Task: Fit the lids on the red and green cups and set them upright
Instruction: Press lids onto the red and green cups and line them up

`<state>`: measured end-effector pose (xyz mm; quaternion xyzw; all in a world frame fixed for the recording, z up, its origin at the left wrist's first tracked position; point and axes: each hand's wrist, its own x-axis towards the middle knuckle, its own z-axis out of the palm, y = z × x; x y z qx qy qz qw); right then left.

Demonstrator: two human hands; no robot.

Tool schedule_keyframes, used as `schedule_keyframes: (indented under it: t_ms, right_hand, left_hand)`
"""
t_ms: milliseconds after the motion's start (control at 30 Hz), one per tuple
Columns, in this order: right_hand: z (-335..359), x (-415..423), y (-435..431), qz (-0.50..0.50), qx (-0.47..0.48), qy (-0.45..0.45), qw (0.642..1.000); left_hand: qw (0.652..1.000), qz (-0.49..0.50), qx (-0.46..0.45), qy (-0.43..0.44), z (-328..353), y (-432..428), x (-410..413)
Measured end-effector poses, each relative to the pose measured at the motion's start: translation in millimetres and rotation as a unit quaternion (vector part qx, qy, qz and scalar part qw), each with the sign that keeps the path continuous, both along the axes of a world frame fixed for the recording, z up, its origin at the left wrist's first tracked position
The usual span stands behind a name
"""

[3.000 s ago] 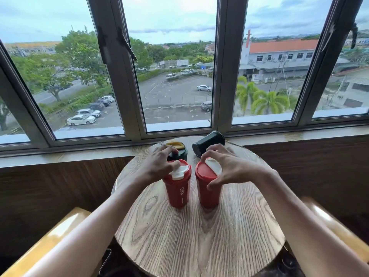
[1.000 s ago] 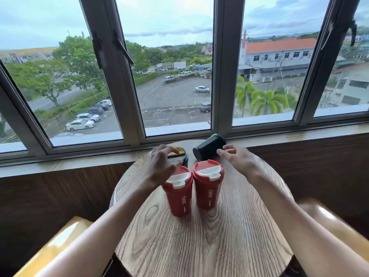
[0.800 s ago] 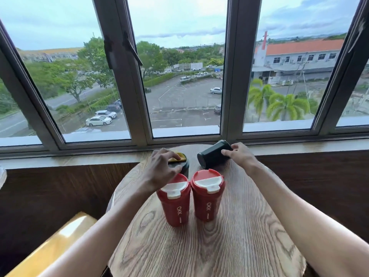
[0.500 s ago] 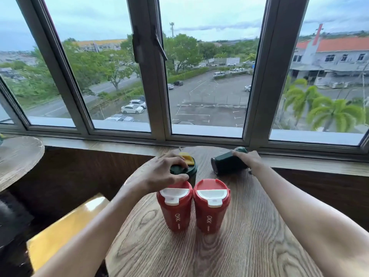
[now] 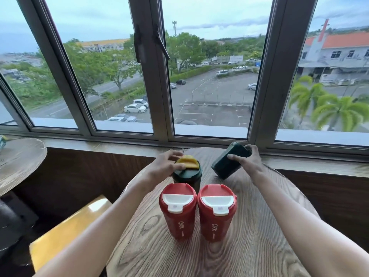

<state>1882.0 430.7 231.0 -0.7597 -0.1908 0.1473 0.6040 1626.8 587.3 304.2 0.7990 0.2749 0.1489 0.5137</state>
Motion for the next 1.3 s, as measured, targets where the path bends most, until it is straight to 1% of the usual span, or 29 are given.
schedule_keyframes:
  t_ms: [67,167,233,400,500,667,733,800,900,933,1000,1067,1133,1300]
  right_hand:
    - [5.5,-14.6,-2.2,0.039,0.011,-0.064,0.997]
    - [6.3,-29.7,-1.0,0.089,0.006,-0.154,0.984]
    - [10.1,-38.4,0.2,0.108,0.001,-0.197,0.975]
    - [14.5,-48.6,2.5,0.170,-0.025,-0.265,0.949]
    - [15.3,-54.1,-1.3,0.208,-0.030,-0.269,0.940]
    - [17.5,-63.2,-7.6,0.241,-0.031,-0.259,0.935]
    - [23.4,-61.7,-10.0,0.256,-0.037,-0.238,0.936]
    - [33.8,-60.4,-10.7,0.265,-0.029,-0.189,0.945]
    - [52.8,-56.2,-5.3,0.259,-0.041,-0.064,0.963]
    - [58.8,-53.5,-2.5,0.261,-0.064,-0.028,0.963]
    - [66.6,-45.8,2.6,0.287,-0.126,0.011,0.949]
    - [69.8,-40.4,5.6,0.331,-0.169,0.033,0.928]
    - [69.7,-37.1,6.2,0.354,-0.175,0.045,0.918]
    - [69.8,-38.6,0.5,0.349,-0.142,0.039,0.925]
  left_hand:
    - [0.999,-0.006,-0.048,0.000,-1.9,2.7,0.0]
    - [0.996,-0.005,-0.089,-0.011,-4.6,9.3,-1.2]
    - [0.994,-0.011,-0.111,-0.014,-4.9,11.0,-1.3]
    - [0.991,-0.015,-0.134,-0.011,-4.8,14.8,0.2]
    - [0.992,-0.014,-0.124,-0.005,-5.2,15.6,3.2]
    - [0.992,-0.008,-0.127,-0.002,-4.0,15.2,5.9]
    - [0.992,-0.008,-0.127,0.000,-3.7,15.3,6.1]
    - [0.992,-0.008,-0.126,0.003,-3.5,15.9,6.0]
    - [0.991,-0.010,-0.132,0.004,-3.5,16.4,6.0]
    - [0.991,-0.010,-0.134,0.004,-3.1,16.4,6.3]
    - [0.991,-0.010,-0.135,0.006,-2.9,16.5,6.7]
    - [0.991,-0.009,-0.137,0.006,-2.1,16.1,6.6]
    - [0.990,-0.009,-0.140,0.008,-1.7,16.2,6.5]
    - [0.990,-0.010,-0.143,0.008,-1.9,17.5,5.9]
